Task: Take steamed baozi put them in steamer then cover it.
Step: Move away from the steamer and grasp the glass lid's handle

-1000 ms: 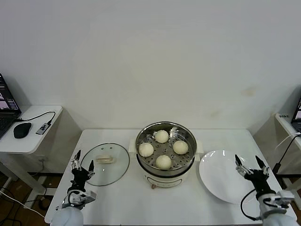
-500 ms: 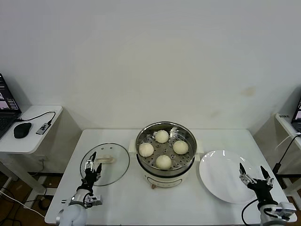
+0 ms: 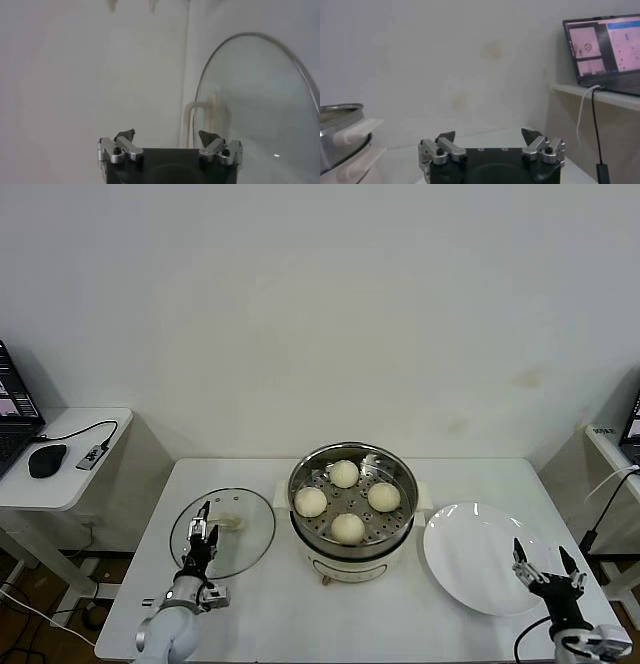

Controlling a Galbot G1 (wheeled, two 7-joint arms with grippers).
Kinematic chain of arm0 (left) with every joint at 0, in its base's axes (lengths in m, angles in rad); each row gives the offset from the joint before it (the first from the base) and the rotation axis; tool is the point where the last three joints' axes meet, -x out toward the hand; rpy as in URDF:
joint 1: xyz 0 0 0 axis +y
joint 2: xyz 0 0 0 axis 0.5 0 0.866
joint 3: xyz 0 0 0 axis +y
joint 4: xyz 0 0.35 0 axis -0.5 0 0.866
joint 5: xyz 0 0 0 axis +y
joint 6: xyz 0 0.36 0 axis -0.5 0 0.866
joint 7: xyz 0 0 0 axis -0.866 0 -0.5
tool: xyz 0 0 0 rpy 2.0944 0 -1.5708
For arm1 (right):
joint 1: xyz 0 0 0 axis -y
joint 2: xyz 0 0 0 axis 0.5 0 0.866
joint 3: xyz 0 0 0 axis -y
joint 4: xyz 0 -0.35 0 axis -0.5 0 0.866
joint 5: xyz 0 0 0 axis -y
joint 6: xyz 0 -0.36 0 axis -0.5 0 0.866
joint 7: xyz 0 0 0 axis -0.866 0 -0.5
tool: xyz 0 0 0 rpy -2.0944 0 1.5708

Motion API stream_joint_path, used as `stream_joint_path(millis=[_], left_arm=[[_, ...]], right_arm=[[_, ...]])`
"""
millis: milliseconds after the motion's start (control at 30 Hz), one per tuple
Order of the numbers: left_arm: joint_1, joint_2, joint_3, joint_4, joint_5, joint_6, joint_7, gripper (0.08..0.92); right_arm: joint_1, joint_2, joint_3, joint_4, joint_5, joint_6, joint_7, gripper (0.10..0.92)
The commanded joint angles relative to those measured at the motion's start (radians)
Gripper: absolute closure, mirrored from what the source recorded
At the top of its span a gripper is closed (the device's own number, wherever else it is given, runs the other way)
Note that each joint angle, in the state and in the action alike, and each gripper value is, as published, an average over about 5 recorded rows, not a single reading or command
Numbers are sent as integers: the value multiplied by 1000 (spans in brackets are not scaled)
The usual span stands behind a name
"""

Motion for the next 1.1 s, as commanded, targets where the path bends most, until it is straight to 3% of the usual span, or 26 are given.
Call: stream_joint_path(millis=[33, 1100], left_arm=[[-30, -7, 6, 46, 34, 53, -4, 177], [-162, -54, 18, 187, 34, 98, -53, 177]], right_arm=[[-9, 13, 4, 4, -6, 7, 1, 203], [-15, 28, -3, 3, -22, 15, -2, 203]])
